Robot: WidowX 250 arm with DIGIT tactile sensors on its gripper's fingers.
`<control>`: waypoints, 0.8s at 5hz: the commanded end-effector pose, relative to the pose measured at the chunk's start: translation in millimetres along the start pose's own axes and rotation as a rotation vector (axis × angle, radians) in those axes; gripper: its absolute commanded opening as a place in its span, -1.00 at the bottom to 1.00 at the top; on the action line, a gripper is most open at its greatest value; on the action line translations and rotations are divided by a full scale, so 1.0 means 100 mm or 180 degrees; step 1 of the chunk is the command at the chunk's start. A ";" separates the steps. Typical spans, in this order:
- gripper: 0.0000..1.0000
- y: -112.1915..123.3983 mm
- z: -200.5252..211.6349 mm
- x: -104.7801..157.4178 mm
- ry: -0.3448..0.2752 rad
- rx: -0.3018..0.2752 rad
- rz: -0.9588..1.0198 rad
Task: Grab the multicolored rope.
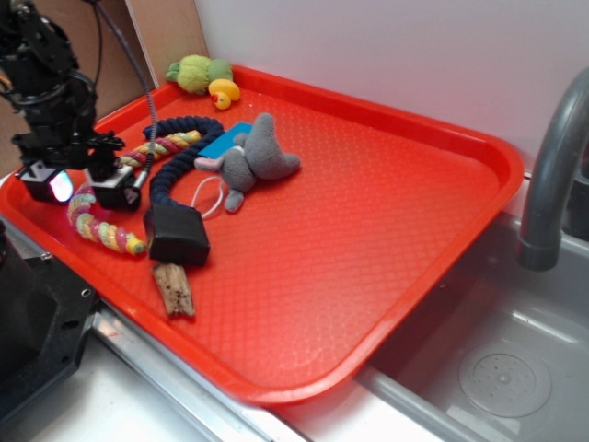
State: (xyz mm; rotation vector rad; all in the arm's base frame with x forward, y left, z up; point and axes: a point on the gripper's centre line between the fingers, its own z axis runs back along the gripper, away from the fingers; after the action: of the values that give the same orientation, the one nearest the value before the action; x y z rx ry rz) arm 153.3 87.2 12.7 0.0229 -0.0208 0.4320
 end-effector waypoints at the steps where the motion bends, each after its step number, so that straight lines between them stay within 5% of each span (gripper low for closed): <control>1: -1.00 -0.09 -0.08 -0.17 0.0020 0.0012 -0.0104; 3: -1.00 -0.04 -0.13 -0.32 0.0110 -0.0014 -0.0232; 4: -1.00 -0.19 0.35 -0.18 -0.0110 0.0079 -0.0553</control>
State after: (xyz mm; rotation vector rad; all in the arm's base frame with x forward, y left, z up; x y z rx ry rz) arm 146.2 56.4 41.1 0.0437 -0.0077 0.2596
